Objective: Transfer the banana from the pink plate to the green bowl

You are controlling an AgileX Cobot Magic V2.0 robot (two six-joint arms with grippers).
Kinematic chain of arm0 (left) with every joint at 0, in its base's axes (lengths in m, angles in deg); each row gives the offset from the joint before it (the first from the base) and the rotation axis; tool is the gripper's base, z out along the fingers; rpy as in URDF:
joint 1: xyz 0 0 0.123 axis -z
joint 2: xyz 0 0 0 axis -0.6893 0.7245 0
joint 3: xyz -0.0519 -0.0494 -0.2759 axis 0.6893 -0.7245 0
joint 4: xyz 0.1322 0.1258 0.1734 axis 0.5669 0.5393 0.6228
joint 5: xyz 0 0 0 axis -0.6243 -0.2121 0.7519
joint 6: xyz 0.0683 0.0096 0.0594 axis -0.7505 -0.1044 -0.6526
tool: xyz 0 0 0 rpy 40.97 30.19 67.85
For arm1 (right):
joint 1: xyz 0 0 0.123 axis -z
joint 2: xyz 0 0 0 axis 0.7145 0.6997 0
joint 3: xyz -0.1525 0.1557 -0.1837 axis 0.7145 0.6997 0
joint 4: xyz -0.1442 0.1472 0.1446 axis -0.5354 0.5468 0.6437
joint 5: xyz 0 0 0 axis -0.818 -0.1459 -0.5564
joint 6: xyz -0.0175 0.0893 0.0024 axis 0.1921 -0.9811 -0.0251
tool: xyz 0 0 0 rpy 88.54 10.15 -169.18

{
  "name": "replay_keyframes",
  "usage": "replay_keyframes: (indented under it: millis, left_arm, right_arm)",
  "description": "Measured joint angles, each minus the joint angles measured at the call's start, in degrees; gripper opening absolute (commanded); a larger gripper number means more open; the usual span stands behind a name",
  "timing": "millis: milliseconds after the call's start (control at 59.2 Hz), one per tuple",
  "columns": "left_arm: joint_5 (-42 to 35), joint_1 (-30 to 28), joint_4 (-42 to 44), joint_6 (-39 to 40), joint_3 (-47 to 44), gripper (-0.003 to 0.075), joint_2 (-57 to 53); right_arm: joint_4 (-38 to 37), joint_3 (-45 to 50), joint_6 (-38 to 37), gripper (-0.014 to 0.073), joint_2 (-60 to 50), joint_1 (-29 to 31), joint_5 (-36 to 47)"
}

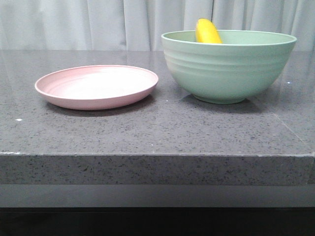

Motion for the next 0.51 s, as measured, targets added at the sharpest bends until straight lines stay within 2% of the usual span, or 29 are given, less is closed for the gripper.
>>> replay_keyframes:
  millis: [68,186,321,507]
  left_arm:
    - [0.0,0.0,7.94,7.22,-2.35,-0.002,-2.95]
    - [-2.03,0.0,14.32,10.77,-6.67,-0.002,-5.42]
    - [-7.6,0.0,16.9,11.4,-12.58,-0.002,-8.05]
    - [-19.49,-0.24,17.09,11.62,-22.01,-0.002,-13.3]
  right_arm:
    - [0.0,0.0,0.0,-0.0069,0.0,0.0,-0.1]
    - [0.0,0.0,0.0,-0.0069,0.0,0.0,-0.21]
    - [0.0,0.0,0.0,-0.0069,0.0,0.0,-0.21]
    - [0.0,0.07,0.0,-0.0069,0.0,0.0,-0.21]
